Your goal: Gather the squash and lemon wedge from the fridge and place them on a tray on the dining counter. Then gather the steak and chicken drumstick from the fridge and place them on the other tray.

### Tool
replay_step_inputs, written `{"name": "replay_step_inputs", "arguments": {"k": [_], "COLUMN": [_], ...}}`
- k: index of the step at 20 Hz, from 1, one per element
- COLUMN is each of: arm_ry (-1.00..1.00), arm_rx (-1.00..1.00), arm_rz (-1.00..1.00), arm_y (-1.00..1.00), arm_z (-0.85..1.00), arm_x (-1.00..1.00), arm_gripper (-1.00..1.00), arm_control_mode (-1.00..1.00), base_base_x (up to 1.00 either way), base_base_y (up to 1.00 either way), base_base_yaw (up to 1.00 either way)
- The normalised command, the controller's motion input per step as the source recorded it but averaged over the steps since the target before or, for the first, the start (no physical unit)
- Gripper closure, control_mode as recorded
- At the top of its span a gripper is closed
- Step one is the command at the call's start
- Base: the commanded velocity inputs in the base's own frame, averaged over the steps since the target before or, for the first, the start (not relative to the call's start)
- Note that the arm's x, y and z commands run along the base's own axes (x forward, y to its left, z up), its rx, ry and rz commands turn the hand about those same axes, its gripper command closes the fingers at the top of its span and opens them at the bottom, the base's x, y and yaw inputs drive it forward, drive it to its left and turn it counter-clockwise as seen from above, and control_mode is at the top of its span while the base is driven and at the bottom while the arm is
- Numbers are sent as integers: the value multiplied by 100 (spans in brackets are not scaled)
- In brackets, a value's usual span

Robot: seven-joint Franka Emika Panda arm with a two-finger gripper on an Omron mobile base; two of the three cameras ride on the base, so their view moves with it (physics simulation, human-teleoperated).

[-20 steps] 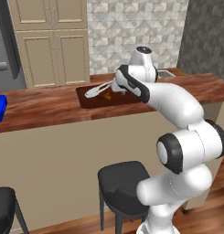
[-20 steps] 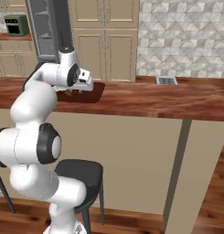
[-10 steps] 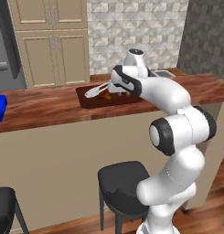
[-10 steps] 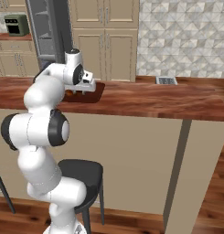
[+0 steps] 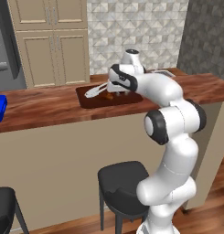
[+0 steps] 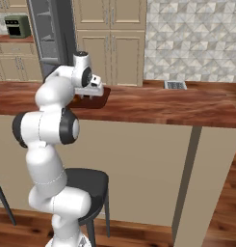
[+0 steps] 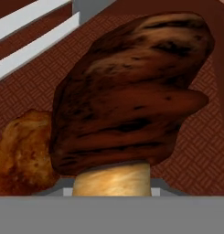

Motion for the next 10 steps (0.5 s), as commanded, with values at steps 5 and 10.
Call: {"name": "replay_step_inputs", "arguments": {"k": [5, 10], "arm_ry": [2, 1], "arm_rx": [-2, -3], "arm_rz": [0, 0], "arm_y": [2, 3], "arm_z": [-26, -33], "arm_x": [13, -1], "arm_gripper": [100, -100], "arm_control_mode": [-100, -100], "base_base_x": [0, 0], "base_base_y": [0, 0], "base_base_yaw": [0, 0]}}
